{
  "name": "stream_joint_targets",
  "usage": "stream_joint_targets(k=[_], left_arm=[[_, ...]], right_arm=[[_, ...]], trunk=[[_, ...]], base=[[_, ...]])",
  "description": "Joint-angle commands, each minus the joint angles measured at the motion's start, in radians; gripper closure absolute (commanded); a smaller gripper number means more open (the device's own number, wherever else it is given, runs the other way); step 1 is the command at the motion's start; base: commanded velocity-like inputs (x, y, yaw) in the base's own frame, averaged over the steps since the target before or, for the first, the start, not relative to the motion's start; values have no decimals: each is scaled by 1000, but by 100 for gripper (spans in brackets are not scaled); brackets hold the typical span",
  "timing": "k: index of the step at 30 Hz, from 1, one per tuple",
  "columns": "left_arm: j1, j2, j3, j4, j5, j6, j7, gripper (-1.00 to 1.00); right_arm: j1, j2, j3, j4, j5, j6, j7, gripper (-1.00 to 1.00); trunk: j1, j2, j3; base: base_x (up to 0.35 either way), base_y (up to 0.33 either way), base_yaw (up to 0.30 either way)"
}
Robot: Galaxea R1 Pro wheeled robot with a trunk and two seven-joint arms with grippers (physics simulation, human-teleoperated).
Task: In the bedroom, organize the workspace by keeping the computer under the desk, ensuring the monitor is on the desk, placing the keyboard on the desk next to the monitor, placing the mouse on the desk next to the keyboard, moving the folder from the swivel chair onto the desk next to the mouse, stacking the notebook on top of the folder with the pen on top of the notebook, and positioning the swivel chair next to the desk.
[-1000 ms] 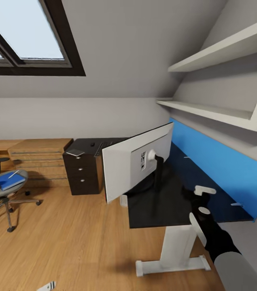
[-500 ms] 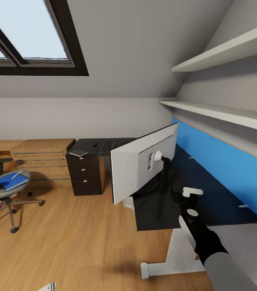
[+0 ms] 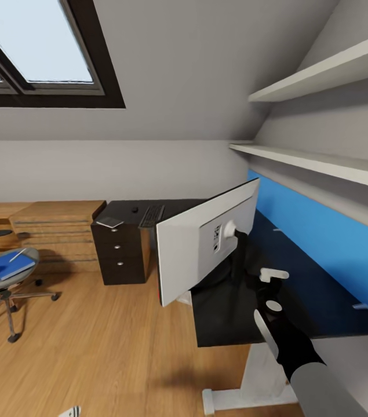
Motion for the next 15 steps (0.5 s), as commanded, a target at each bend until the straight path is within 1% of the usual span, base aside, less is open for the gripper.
stream_joint_targets(k=[1, 6, 12, 15], left_arm=[[0, 2, -8, -1, 10, -4, 9, -100], [0, 1, -7, 0, 12, -6, 10, -100], [-1, 1, -7, 0, 12, -23, 9, -100], [-1, 1, -8, 0, 11, -30, 9, -100]], right_arm=[[0, -1, 7, -1, -10, -2, -9, -100], [1, -1, 15, -1, -9, -9, -10, -100], [0, -1, 27, -1, -9, -29, -10, -100], [1, 1, 33, 0, -10, -55, -10, -100]], trunk=[[0, -1, -1], [0, -1, -1], [0, -1, -1], [0, -1, -1]], base=[[129, 0, 0], [55, 0, 0], [27, 0, 0], [187, 0, 0]])
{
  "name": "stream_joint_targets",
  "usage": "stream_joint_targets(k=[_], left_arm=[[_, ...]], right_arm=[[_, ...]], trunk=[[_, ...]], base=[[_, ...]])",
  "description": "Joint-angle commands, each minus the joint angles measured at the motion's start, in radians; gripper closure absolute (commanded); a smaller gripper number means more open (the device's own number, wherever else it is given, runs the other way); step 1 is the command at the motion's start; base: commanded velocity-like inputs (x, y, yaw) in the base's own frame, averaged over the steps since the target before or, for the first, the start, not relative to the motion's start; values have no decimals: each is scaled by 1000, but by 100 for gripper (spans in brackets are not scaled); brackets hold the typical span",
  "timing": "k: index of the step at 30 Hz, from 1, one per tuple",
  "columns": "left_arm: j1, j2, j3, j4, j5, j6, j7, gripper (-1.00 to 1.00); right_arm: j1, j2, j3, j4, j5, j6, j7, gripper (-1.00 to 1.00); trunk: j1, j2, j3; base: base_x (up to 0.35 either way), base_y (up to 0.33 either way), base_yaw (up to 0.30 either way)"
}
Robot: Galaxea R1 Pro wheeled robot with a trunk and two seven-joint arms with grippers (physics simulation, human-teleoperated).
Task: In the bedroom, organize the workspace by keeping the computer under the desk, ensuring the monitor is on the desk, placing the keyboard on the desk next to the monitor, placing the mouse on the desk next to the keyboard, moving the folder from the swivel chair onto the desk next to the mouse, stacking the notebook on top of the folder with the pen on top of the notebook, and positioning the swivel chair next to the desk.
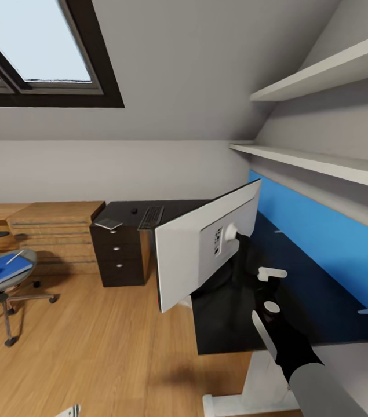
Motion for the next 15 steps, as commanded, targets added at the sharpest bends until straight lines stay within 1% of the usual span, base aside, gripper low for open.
stream_joint_targets(k=[1, 4, 6, 11, 15], left_arm=[[-1, 2, -8, 0, 10, -7, 8, -100], [-1, 1, -8, 0, 10, -8, 8, -100], [0, 1, -9, 0, 9, -8, 8, -100], [0, 0, -10, 0, 9, -9, 8, -100], [-1, 0, -11, 1, 9, -9, 8, -100]], right_arm=[[-1, -1, 7, 0, -11, -8, -8, -100], [-1, 0, 8, 1, -11, -13, -8, -100], [-1, 0, 13, 8, -10, -16, -8, -100], [-2, 0, 22, 38, -9, -19, -8, -100], [-4, 0, 24, 91, -9, -22, -8, -100]], trunk=[[0, -1, -1], [0, -1, -1], [0, -1, -1], [0, -1, -1], [0, -1, -1]], base=[[237, 0, 0], [180, 0, 0], [84, 0, 0], [32, 0, 0], [12, 0, 0]])
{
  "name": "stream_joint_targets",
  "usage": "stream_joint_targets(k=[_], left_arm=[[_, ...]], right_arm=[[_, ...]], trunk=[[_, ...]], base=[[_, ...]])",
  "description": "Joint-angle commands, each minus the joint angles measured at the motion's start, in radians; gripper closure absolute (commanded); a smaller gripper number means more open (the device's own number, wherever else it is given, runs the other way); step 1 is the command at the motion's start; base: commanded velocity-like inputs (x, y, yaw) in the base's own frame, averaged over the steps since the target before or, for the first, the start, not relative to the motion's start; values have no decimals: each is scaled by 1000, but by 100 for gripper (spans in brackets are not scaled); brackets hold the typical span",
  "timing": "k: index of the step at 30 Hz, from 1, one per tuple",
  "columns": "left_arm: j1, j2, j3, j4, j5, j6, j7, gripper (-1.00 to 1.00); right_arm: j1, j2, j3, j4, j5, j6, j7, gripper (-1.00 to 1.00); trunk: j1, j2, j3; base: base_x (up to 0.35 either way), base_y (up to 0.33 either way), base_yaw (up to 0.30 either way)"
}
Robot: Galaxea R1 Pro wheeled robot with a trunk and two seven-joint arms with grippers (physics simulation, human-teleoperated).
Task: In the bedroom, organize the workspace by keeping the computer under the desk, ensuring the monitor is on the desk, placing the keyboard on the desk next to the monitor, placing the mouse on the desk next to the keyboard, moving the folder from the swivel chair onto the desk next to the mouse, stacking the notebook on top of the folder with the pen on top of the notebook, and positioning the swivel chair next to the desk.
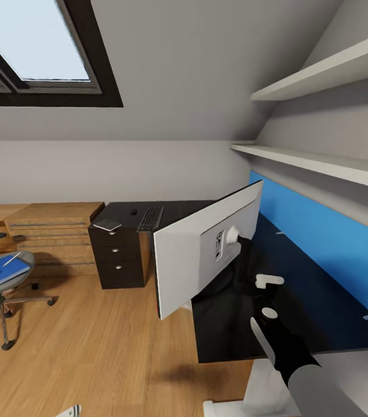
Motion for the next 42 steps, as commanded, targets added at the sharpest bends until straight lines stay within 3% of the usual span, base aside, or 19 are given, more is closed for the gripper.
stream_joint_targets(k=[1, 6, 12, 17, 25, 35, 37, 42], left_arm=[[-1, 2, -8, 0, 10, -6, 8, -100], [0, -5, -8, 4, 10, -6, 8, -100], [-1, -22, -10, 14, 8, -8, 8, -100], [-1, -28, -10, 22, 7, -8, 8, -100], [-1, -30, -10, 26, 7, -9, 8, -100], [-1, -31, -10, 26, 6, -16, 8, -100], [0, -32, -10, 26, 6, -17, 8, -100], [0, -32, -10, 26, 6, -17, 8, -100]], right_arm=[[-2, -1, 7, 19, -10, -8, -7, -100], [-12, -1, 7, 103, -10, -49, -7, -100], [-51, -1, 8, 192, -9, -156, -7, -100], [-99, 2, 8, 269, -10, -179, -6, -100], [-157, 31, 8, 362, -4, -189, -2, -100], [-172, 64, 8, 414, 84, -189, 1, -100], [-198, 70, 8, 436, 106, -189, 2, -100], [-234, 70, 8, 464, 114, -188, 2, -100]], trunk=[[0, -1, -1], [0, -1, -1], [0, -1, -1], [0, -1, -1], [0, -1, -1], [0, -1, -1], [0, -1, -1], [0, -1, -1]], base=[[6, 0, 0], [3, 0, 0], [0, 0, 0], [0, 0, 0], [0, 0, 0], [0, 0, 0], [0, 0, 0], [0, 0, 0]])
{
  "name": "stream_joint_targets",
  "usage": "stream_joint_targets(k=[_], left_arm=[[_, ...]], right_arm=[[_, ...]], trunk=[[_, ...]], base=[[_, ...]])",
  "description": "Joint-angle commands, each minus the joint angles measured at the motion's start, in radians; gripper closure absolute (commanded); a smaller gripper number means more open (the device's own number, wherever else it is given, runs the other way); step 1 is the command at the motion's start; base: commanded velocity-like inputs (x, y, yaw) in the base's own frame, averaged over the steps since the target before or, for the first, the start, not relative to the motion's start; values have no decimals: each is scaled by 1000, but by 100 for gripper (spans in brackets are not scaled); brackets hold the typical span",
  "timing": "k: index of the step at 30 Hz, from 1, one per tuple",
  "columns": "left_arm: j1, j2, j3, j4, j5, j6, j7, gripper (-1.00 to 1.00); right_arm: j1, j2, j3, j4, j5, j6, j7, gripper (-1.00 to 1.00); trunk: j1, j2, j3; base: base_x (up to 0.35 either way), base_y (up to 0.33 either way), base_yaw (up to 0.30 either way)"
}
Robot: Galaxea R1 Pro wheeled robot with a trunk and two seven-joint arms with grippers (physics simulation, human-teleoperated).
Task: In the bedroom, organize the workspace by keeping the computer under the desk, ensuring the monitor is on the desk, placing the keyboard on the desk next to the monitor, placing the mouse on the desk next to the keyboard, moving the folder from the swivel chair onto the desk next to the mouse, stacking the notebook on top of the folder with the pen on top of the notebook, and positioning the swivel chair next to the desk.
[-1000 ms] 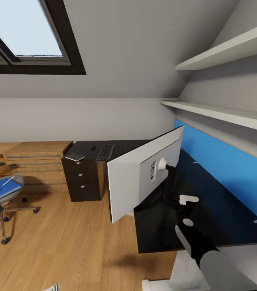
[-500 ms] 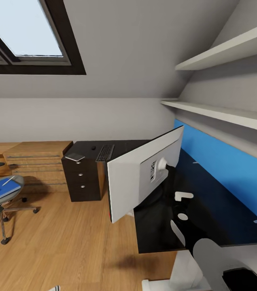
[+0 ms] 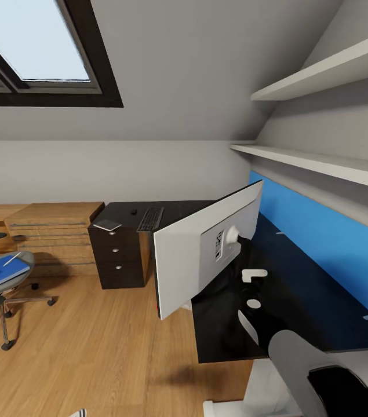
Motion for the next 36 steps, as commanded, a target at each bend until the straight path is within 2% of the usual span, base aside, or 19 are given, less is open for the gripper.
stream_joint_targets(k=[1, 11, 20, 21, 36], left_arm=[[-1, 2, -8, 0, 10, -6, 8, -100], [-1, 2, -8, 0, 10, -6, 8, -100], [-1, 2, -8, 0, 10, -6, 8, -100], [-1, 2, -8, 0, 10, -6, 8, -100], [-1, 2, -8, 0, 11, -6, 8, -100]], right_arm=[[-9, 0, 7, 8, 1, -1, -9, -100], [-85, -18, 4, 69, 3, -1, -8, -100], [-94, -31, 0, 76, -2, -3, -8, -100], [-95, -32, -5, 78, -5, -21, -9, -100], [-95, -29, -6, 117, -8, -54, -10, -100]], trunk=[[0, -1, -1], [0, -1, -1], [0, -1, -1], [0, -1, -1], [0, -1, -1]], base=[[0, 0, 0], [0, 0, 0], [0, 0, 0], [0, 0, 0], [0, 0, 0]])
